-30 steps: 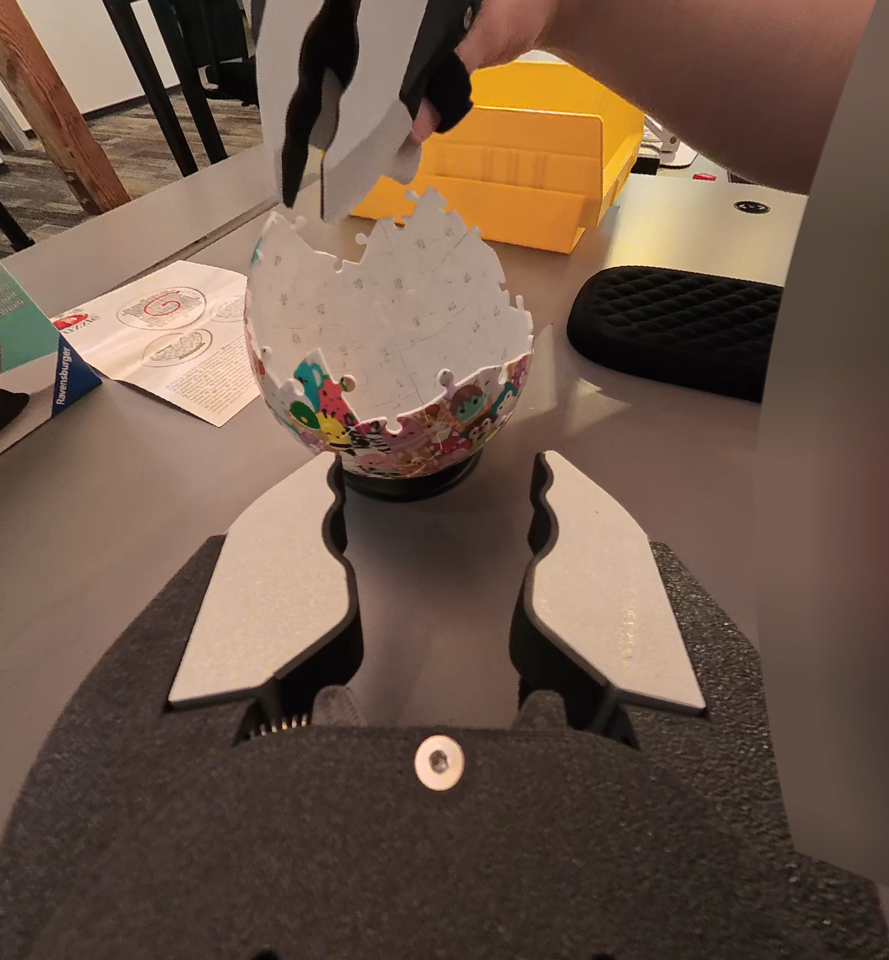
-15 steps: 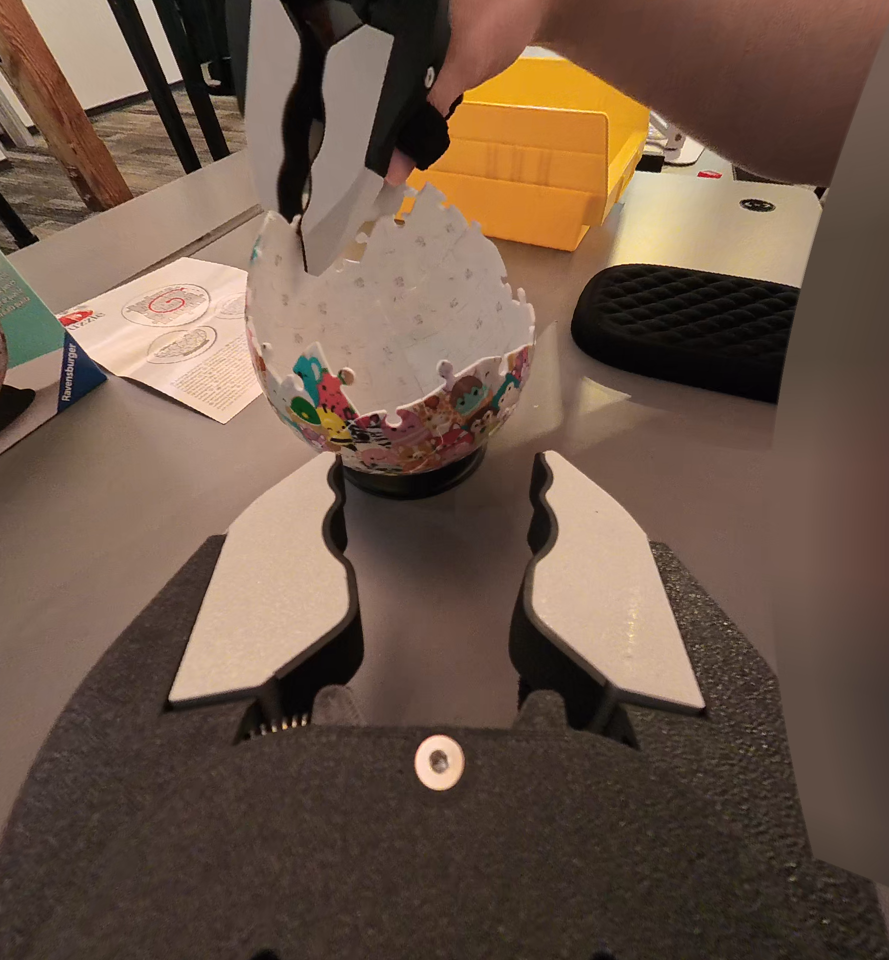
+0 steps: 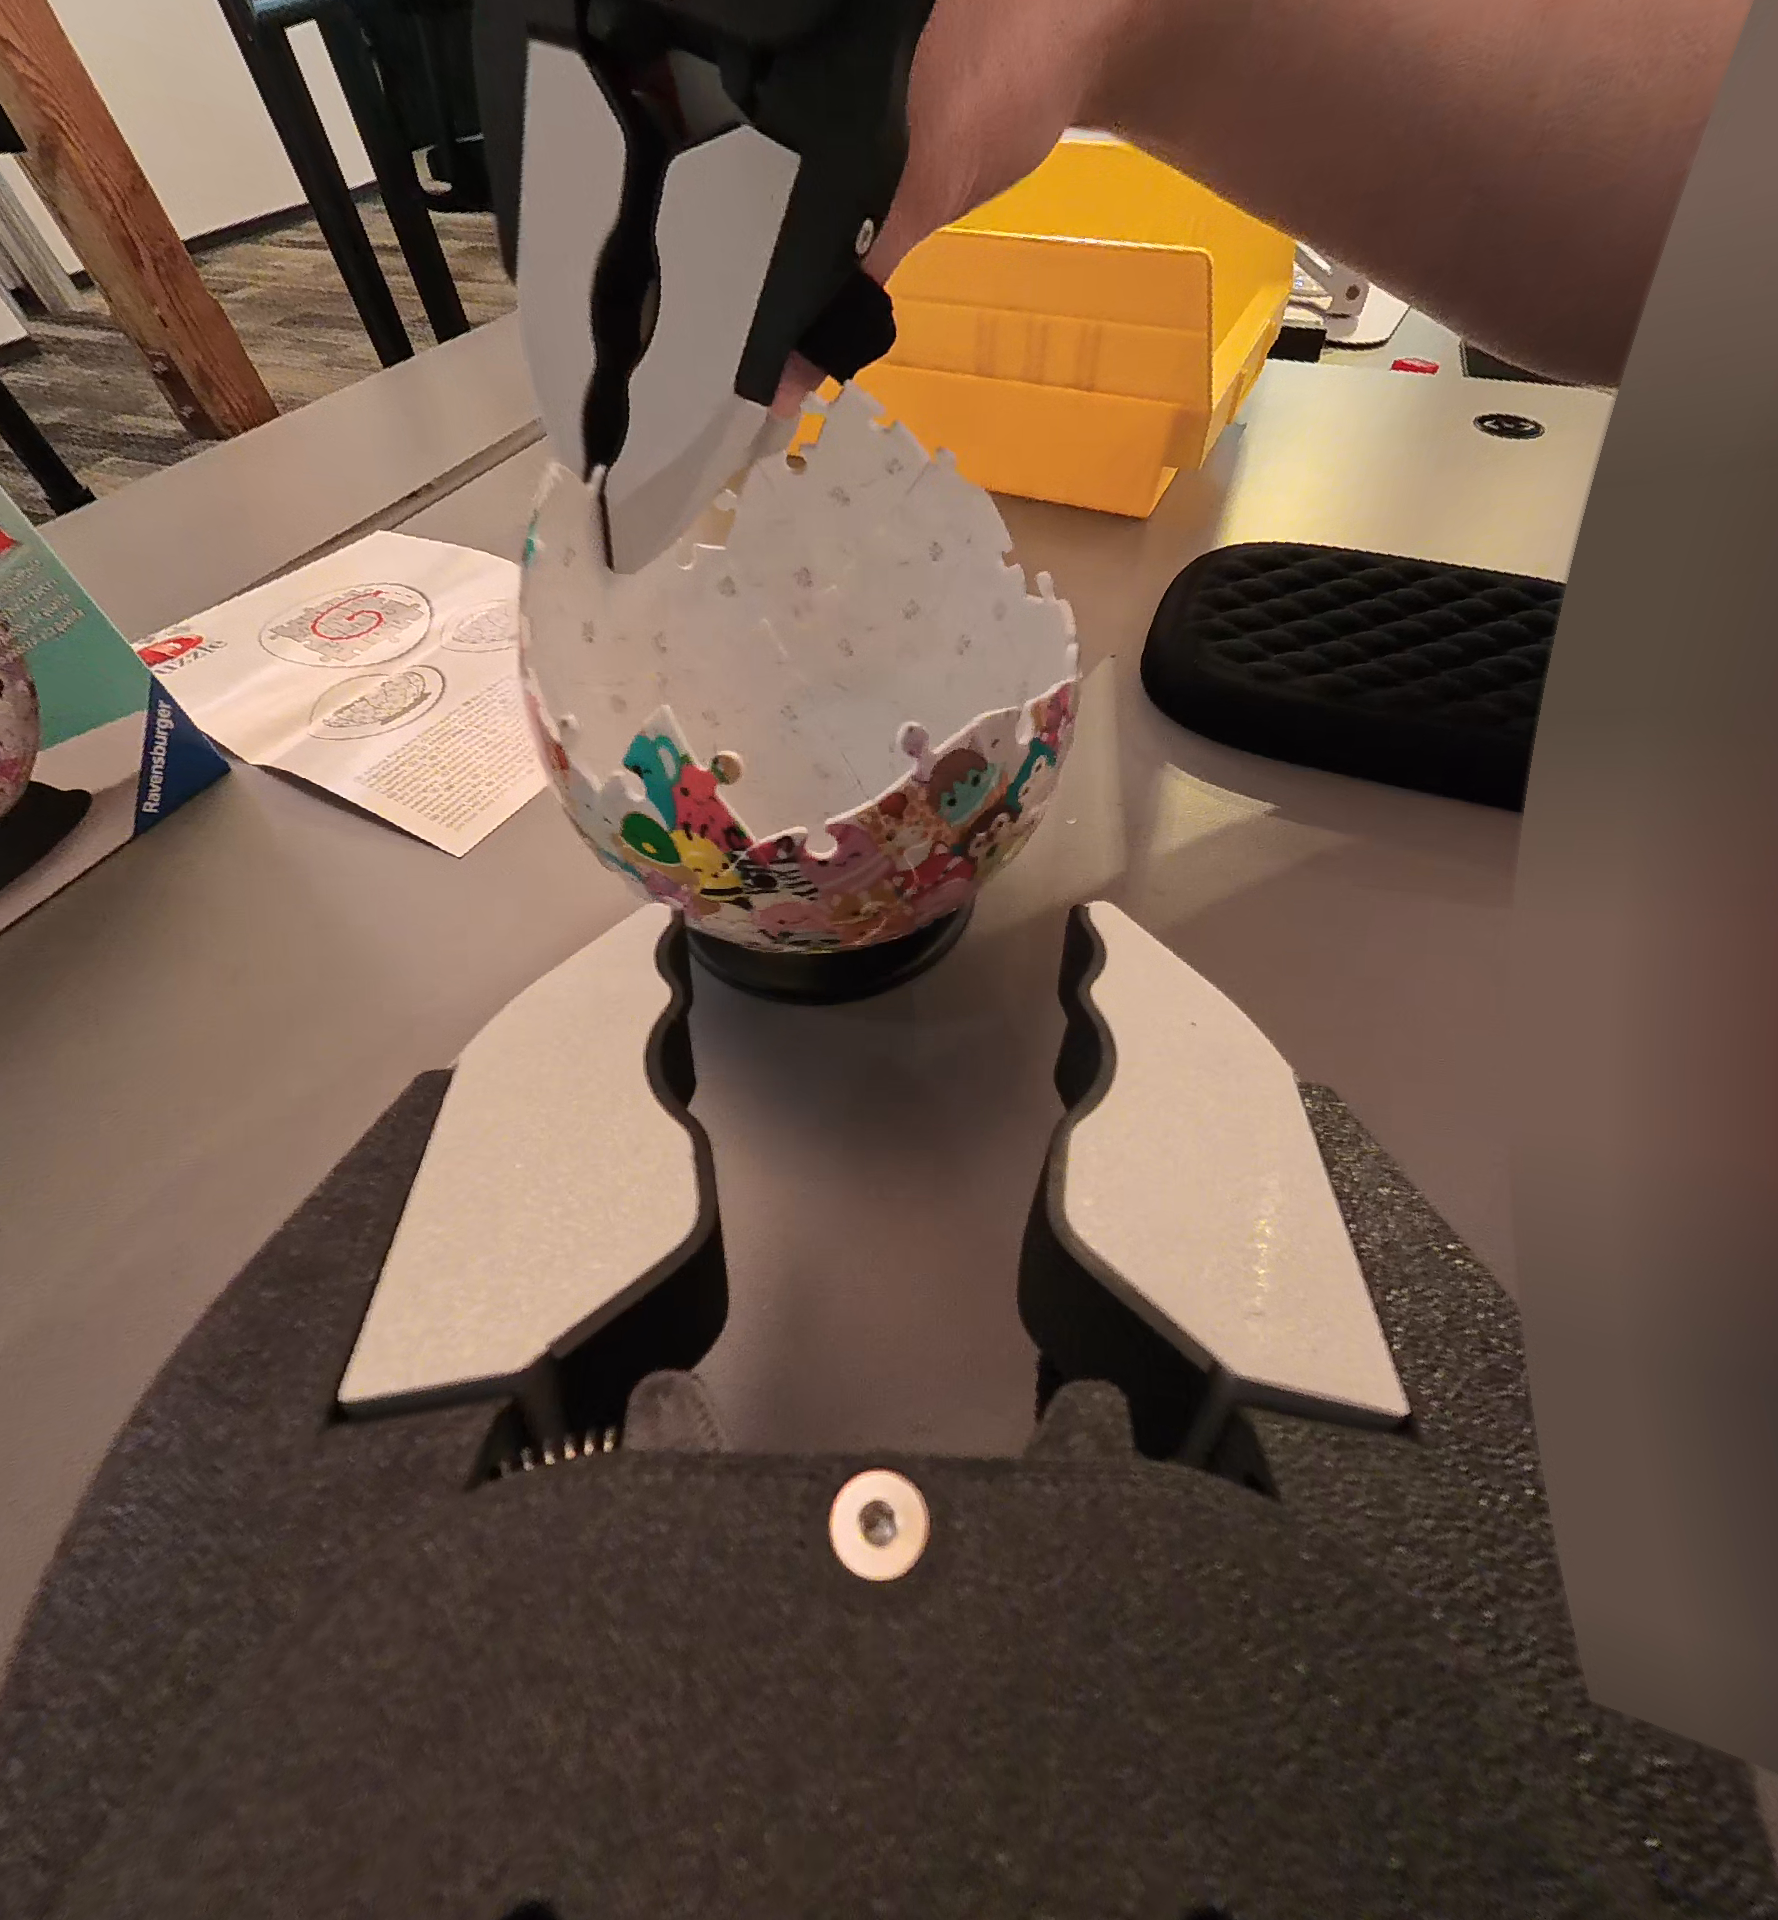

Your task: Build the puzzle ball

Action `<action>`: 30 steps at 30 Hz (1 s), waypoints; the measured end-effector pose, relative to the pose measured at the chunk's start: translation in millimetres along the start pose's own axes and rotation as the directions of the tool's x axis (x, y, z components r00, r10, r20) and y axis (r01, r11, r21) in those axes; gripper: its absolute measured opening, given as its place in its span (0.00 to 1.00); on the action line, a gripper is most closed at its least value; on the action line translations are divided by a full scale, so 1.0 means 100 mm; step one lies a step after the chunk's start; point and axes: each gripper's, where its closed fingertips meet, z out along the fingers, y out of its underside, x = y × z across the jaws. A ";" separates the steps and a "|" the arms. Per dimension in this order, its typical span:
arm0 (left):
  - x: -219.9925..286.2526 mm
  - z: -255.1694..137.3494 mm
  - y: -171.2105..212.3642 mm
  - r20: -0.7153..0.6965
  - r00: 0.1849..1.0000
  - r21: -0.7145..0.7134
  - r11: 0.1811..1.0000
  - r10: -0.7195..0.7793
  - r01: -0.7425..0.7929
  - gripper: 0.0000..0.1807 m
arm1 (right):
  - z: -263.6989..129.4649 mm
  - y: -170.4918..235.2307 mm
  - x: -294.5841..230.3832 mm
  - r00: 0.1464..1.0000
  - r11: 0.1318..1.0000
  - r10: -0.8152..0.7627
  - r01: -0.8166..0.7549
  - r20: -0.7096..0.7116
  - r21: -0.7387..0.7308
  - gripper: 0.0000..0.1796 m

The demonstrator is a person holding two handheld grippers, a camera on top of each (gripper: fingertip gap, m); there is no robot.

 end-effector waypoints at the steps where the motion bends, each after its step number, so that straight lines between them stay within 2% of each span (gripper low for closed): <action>1: 0.00 0.00 0.00 -0.001 1.000 0.000 1.000 0.000 0.000 0.38 | 0.00 0.00 -0.01 1.000 1.000 -0.004 0.004 0.003 0.004 0.02; 3: 0.00 0.00 0.00 -0.001 1.000 0.001 1.000 0.001 -0.001 0.38 | -0.01 -0.01 0.01 1.000 1.000 -0.016 0.017 -0.015 0.017 0.04; 5: 0.00 -0.01 0.00 -0.001 1.000 0.001 1.000 0.001 -0.001 0.38 | -0.03 -0.02 0.00 1.000 0.999 -0.021 0.021 -0.007 0.028 0.10; 8: 0.01 -0.01 0.00 -0.001 1.000 0.000 1.000 0.003 -0.003 0.38 | -0.09 -0.09 -0.01 1.000 0.997 -0.023 0.024 -0.003 0.078 0.13; 14: 0.00 -0.01 0.00 0.000 1.000 -0.001 1.000 0.001 -0.001 0.38 | -0.03 -0.08 -0.01 0.998 0.998 -0.054 0.055 -0.026 0.037 0.11; 18: 0.01 -0.01 0.01 -0.001 1.000 -0.003 1.000 0.004 -0.004 0.38 | 0.01 -0.06 -0.01 0.998 0.999 -0.052 0.052 -0.021 0.015 0.02; 25: 0.00 -0.01 0.00 -0.002 1.000 -0.001 1.000 0.000 0.000 0.38 | 0.01 -0.06 -0.01 0.998 0.998 -0.061 0.061 -0.020 0.007 0.02; 30: 0.01 -0.01 0.01 -0.003 1.000 -0.003 1.000 0.003 -0.003 0.38 | -0.03 -0.12 0.01 0.997 0.997 -0.072 0.072 -0.015 0.035 0.14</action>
